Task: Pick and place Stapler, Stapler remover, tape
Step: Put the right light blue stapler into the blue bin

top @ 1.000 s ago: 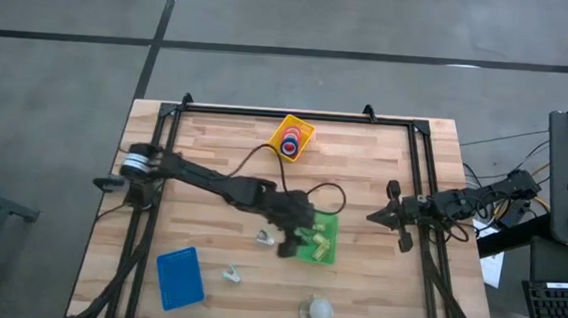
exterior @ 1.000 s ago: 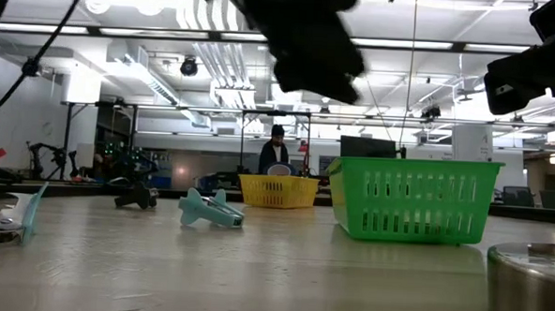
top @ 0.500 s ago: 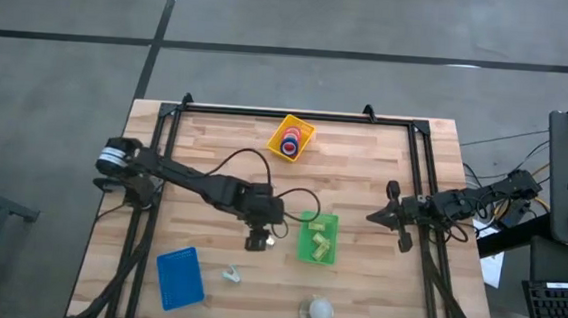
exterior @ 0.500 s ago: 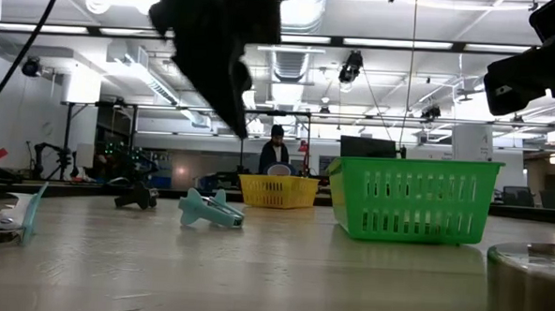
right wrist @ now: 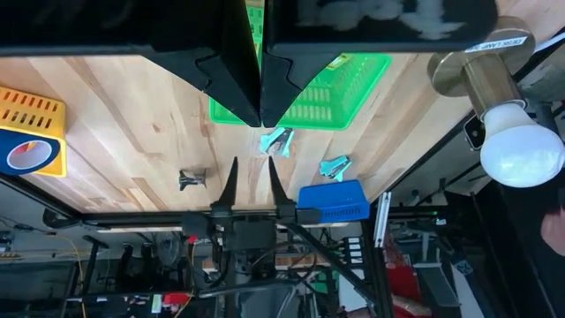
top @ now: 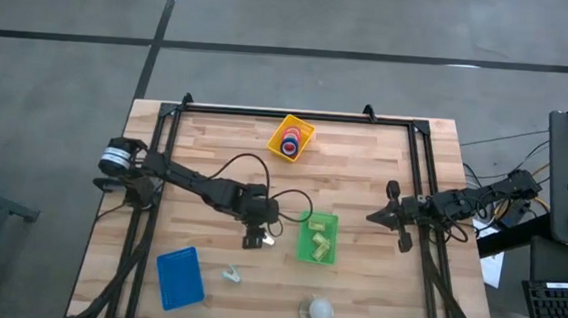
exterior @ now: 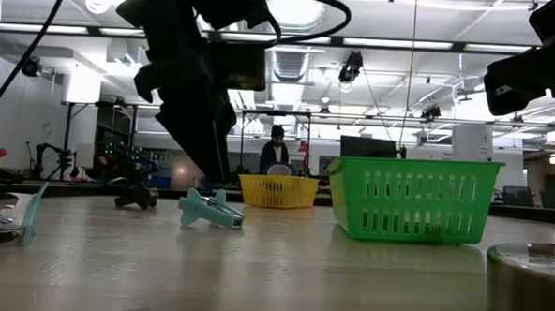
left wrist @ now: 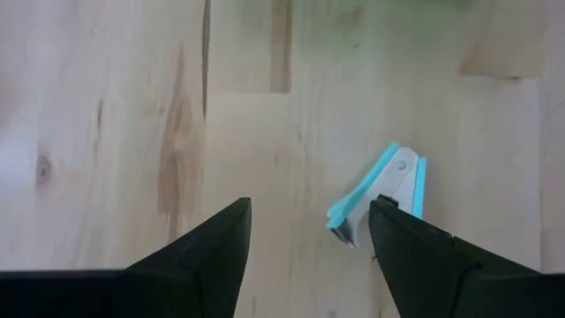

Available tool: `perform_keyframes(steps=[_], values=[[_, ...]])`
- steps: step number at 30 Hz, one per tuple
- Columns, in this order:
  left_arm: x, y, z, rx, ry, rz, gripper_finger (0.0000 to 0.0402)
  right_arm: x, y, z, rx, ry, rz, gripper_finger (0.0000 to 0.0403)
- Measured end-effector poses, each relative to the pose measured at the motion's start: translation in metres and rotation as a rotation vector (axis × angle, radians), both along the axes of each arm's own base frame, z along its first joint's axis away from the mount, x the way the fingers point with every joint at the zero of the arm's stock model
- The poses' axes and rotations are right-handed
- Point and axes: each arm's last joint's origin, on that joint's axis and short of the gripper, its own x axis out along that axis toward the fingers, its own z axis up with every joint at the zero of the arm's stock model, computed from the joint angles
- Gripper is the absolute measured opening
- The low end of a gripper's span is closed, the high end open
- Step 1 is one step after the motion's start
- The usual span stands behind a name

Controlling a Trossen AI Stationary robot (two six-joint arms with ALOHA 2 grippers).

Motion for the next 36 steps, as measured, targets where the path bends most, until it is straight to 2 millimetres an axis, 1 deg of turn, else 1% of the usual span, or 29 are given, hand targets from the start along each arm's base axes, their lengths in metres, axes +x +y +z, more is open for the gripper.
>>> perform_keyframes(steps=[4, 9, 13, 28, 31, 36], values=[[0.002, -0.001, -0.005, -0.018, -0.039, 0.002, 0.0233, 0.0, 0.0, 0.0, 0.0, 0.0, 0.0, 0.0008], [0.004, -0.001, -0.005, -0.025, -0.069, -0.014, 0.0233, 0.0, 0.0, 0.0, 0.0, 0.001, 0.0, 0.0008], [0.004, -0.001, -0.005, -0.025, -0.07, -0.016, 0.0233, 0.0, 0.0, 0.0, 0.0, 0.001, 0.0, 0.0008], [-0.001, -0.001, -0.015, -0.054, -0.058, -0.026, 0.0233, 0.0, 0.0, 0.0, 0.0, 0.001, 0.0, 0.0008], [-0.001, -0.001, -0.015, -0.055, -0.065, -0.025, 0.0221, 0.0, 0.0, 0.0, 0.0, 0.001, 0.0, 0.0008], [-0.003, -0.001, -0.019, -0.05, -0.059, -0.034, 0.0172, 0.0, 0.0, 0.0, 0.0, 0.001, 0.0, 0.0008]])
